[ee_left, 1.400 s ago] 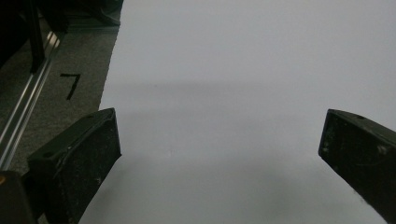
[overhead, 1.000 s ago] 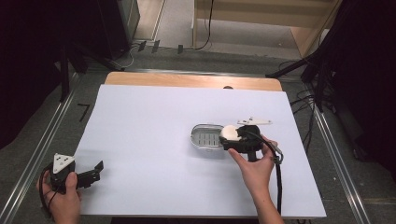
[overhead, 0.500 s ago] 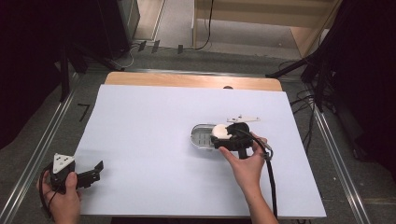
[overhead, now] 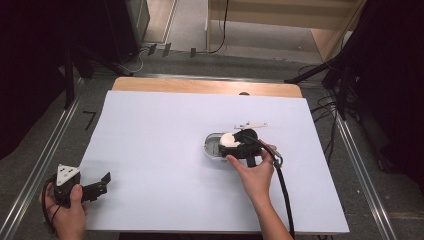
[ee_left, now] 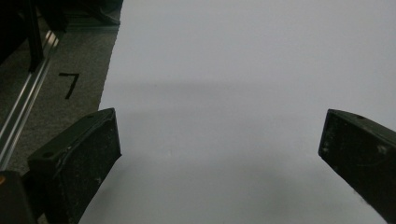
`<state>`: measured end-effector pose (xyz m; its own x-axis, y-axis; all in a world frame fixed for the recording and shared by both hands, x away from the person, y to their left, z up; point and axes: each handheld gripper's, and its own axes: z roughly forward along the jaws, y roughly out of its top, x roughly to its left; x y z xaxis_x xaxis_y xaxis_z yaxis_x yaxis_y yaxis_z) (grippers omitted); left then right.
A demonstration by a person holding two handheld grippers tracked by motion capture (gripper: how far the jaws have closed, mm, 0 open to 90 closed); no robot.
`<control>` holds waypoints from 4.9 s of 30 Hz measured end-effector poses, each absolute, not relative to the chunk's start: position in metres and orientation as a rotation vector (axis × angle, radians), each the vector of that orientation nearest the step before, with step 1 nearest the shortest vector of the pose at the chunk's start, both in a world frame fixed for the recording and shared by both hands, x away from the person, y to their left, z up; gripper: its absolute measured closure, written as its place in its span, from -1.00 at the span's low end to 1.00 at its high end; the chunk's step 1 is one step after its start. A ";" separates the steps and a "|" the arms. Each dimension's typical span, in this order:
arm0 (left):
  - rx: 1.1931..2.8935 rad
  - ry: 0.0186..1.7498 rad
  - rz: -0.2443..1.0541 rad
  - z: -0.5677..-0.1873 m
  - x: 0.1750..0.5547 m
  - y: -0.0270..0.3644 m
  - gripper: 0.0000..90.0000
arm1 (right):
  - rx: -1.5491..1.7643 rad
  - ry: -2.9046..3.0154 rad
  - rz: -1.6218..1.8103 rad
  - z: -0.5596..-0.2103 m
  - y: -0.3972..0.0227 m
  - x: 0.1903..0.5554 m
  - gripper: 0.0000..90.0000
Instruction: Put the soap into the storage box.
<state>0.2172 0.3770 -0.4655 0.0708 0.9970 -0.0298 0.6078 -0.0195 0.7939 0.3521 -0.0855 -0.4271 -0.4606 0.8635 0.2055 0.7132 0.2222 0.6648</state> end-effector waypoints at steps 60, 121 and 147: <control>1.706 1.611 0.768 -0.466 0.217 0.376 -1.00 | 1.538 2.173 1.143 -0.413 -0.120 0.337 -0.54; 1.715 1.607 0.791 -0.466 0.217 0.374 -1.00 | 1.675 1.933 1.109 -0.469 -0.298 0.255 -0.96; 1.708 1.607 0.781 -0.466 0.217 0.375 -1.00 | 1.687 1.847 1.129 -0.481 -0.337 0.231 -0.85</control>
